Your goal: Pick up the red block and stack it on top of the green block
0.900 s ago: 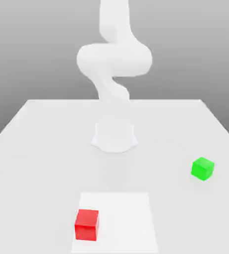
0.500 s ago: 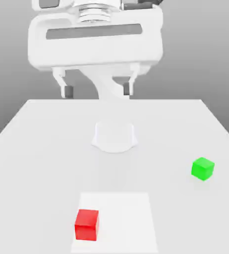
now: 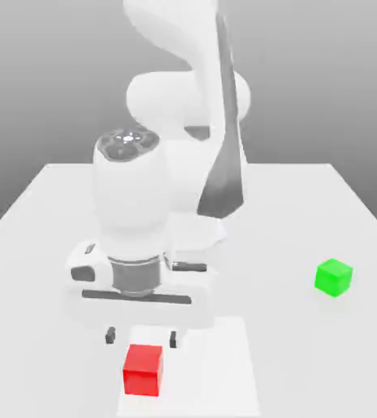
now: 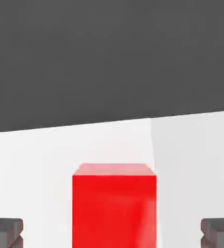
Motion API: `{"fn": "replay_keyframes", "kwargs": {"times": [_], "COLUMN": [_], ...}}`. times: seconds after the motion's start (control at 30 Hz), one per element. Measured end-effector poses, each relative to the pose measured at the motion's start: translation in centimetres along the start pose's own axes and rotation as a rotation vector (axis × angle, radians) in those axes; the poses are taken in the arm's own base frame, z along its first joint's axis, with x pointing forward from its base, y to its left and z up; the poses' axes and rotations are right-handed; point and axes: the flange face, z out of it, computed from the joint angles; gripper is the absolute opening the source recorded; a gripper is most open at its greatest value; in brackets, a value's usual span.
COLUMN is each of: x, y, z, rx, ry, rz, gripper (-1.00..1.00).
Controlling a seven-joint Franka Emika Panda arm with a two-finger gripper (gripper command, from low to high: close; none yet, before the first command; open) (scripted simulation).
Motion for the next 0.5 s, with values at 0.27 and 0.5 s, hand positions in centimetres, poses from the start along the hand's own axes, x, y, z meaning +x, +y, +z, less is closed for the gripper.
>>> {"fn": "replay_keyframes", "kwargs": {"times": [0.27, 0.5], "x": [-0.1, -1.3], "y": [0.1, -0.8], "z": [2.5, -3.8], "rx": [-0.001, 0.003], "ry": [-0.002, -0.007], "rz": [0.002, -0.045], "gripper": [-1.00, -1.00]}}
